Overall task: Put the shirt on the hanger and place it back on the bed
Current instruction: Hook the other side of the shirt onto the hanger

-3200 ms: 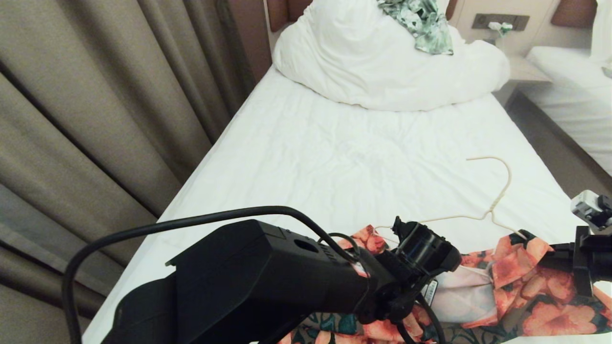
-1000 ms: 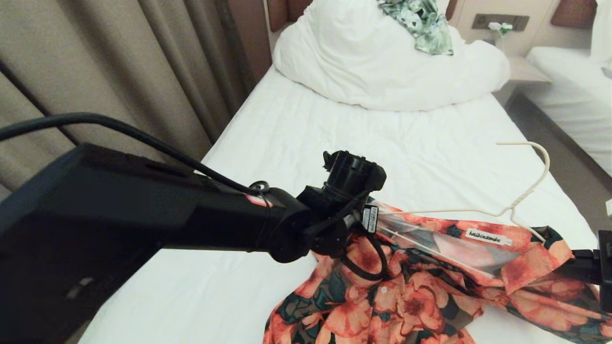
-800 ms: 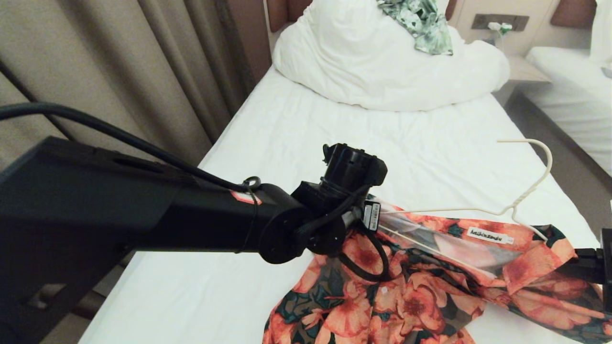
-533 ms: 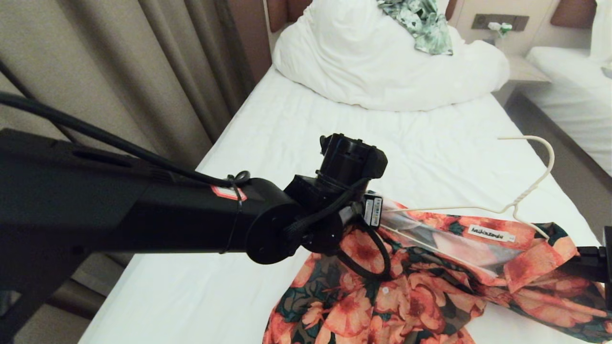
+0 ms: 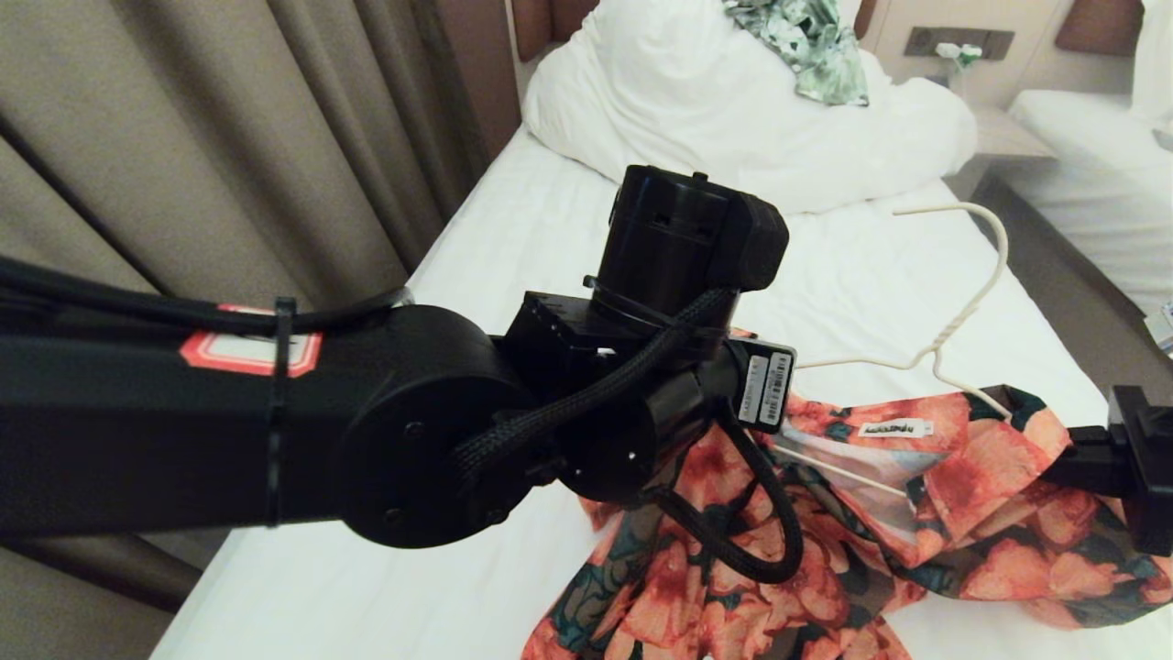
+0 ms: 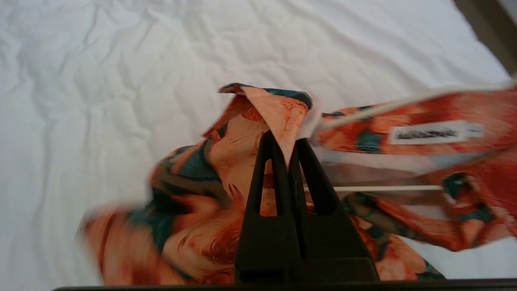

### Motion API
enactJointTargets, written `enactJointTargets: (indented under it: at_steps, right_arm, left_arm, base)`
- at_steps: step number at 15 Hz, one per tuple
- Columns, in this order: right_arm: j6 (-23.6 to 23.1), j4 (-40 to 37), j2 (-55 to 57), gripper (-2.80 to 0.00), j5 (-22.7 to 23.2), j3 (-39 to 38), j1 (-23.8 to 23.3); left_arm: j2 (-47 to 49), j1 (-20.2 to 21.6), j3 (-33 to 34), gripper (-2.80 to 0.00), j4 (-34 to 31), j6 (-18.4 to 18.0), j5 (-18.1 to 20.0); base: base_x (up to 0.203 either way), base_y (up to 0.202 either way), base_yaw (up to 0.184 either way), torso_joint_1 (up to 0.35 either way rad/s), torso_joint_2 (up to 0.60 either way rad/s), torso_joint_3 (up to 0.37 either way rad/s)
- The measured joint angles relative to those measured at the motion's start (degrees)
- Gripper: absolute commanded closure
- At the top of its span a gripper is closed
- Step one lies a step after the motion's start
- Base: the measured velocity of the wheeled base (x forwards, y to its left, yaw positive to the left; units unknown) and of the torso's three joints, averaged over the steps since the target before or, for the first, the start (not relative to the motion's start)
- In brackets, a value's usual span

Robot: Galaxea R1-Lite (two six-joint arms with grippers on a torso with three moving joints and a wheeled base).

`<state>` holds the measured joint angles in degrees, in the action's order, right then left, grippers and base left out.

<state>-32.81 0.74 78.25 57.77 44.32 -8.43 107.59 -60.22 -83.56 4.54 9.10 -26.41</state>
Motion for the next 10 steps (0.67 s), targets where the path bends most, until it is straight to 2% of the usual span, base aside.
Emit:
enactJointTargets:
  at_steps: [6,10]
  right_arm:
    - [12.41,1.78,0.62,0.0,0.02,5.35,9.04]
    - [13.44,6.26,2.47,0.0,0.24,5.04,10.95]
  left_arm:
    - [-3.0,-3.38,-1.58,0.0,-0.71,-2.23,3.35]
    - [-3.98,-9.53,-4.31,0.0,-2.98,-2.1,4.33]
  base:
    - [0.0,0.0,0.0,0.0,0.0,0.0]
    - [0.0,0.0,0.0,0.0,0.0,0.0]
